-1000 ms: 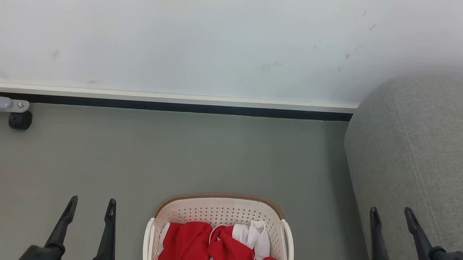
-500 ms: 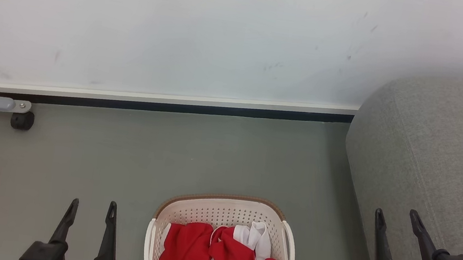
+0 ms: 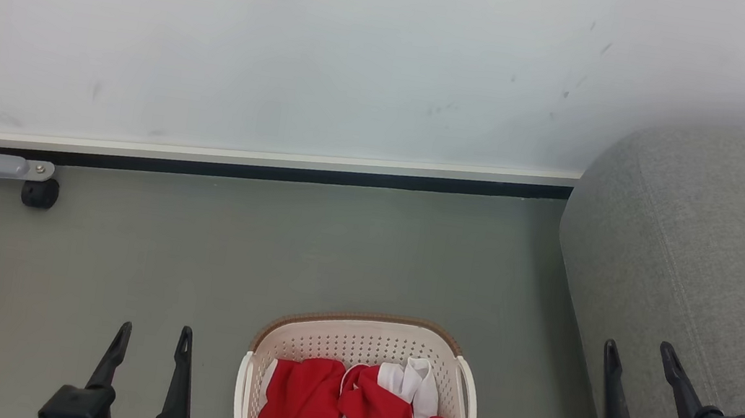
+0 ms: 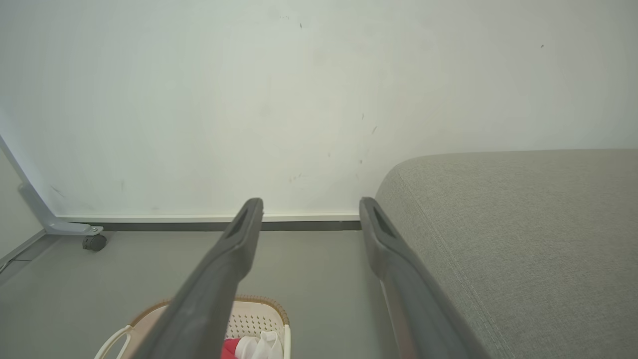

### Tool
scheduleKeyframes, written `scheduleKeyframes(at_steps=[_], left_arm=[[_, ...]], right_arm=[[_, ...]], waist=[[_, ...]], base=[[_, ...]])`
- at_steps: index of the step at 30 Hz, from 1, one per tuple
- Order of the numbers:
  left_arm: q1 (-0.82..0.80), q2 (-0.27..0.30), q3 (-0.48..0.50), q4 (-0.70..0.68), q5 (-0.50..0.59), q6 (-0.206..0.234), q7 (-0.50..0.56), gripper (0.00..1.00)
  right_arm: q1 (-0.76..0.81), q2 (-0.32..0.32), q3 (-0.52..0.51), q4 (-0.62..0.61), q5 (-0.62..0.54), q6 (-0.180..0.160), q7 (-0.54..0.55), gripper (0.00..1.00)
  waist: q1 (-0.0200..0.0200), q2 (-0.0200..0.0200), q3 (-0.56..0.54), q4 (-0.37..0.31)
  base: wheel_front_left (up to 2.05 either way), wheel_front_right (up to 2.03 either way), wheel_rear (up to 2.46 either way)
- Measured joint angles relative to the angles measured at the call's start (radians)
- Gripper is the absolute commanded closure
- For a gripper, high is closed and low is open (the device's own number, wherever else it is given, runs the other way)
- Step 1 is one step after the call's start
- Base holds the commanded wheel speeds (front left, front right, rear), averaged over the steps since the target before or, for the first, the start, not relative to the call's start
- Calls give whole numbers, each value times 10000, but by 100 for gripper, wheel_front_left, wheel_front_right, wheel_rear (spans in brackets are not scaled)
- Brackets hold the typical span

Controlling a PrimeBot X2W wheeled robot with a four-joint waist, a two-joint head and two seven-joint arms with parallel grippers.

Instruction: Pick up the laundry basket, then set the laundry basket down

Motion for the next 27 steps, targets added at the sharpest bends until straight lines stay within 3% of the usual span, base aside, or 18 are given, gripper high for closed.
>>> scheduleKeyframes(at_steps=[7,8,19,27], left_arm=[[2,-36,-19,-23,33,0,121,0],[1,-44,-36,-25,33,0,142,100],[107,-88,79,435,-364,-117,249,100],[79,-113,305,629,-1615,-351,466,100]], right_arm=[[0,25,-59,-17,-81,0,2,0],[0,27,-65,-19,-81,0,2,100],[307,322,-299,316,370,130,224,100],[301,533,-662,380,1480,322,564,100]], waist=[[0,0,-27,21],[0,0,-32,25],[0,0,-43,48],[0,0,-54,78]], base=[[0,0,0],[0,0,0],[0,0,0],[0,0,0]])
